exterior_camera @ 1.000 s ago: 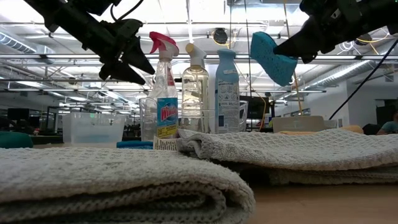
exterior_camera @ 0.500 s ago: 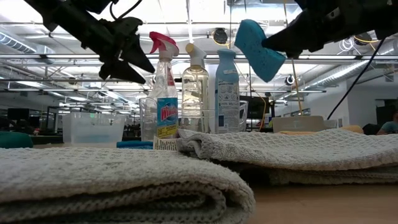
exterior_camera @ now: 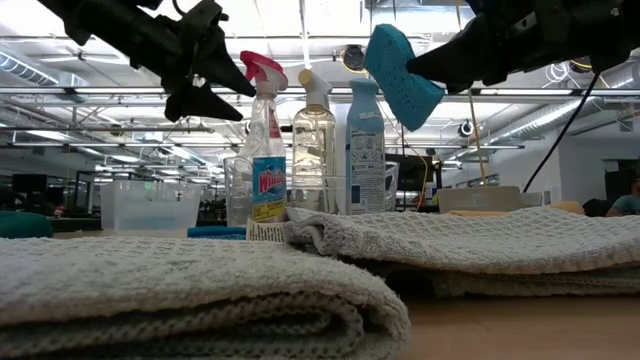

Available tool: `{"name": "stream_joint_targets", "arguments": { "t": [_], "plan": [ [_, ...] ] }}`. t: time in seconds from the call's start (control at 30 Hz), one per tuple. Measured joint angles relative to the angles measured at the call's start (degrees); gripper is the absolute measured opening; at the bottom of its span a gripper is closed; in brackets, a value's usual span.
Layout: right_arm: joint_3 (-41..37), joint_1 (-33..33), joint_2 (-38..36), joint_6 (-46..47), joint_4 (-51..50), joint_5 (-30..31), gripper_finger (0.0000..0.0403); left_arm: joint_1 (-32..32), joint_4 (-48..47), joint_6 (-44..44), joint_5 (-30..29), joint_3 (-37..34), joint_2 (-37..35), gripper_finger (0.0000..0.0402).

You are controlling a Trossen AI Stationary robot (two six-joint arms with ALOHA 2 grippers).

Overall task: Pick & Place Kitchen Items
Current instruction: Put the blue sponge into the white bin

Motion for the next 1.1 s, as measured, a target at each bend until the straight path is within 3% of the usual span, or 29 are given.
{"name": "stream_joint_targets", "arguments": {
  "t": [0.33, 1.1],
  "plan": [
    [0.0, 0.0, 1.11, -0.88, 4.27, -0.15, 0.0, 0.0, 1.79, -0.48, 1.58, 0.0, 0.01, 0.0274],
    [0.93, 0.0, 3.25, -0.9, 6.71, -0.13, 0.0, -3.21, 22.21, 3.57, 13.39, 0.02, 8.25, 0.0273]
  ]
}}
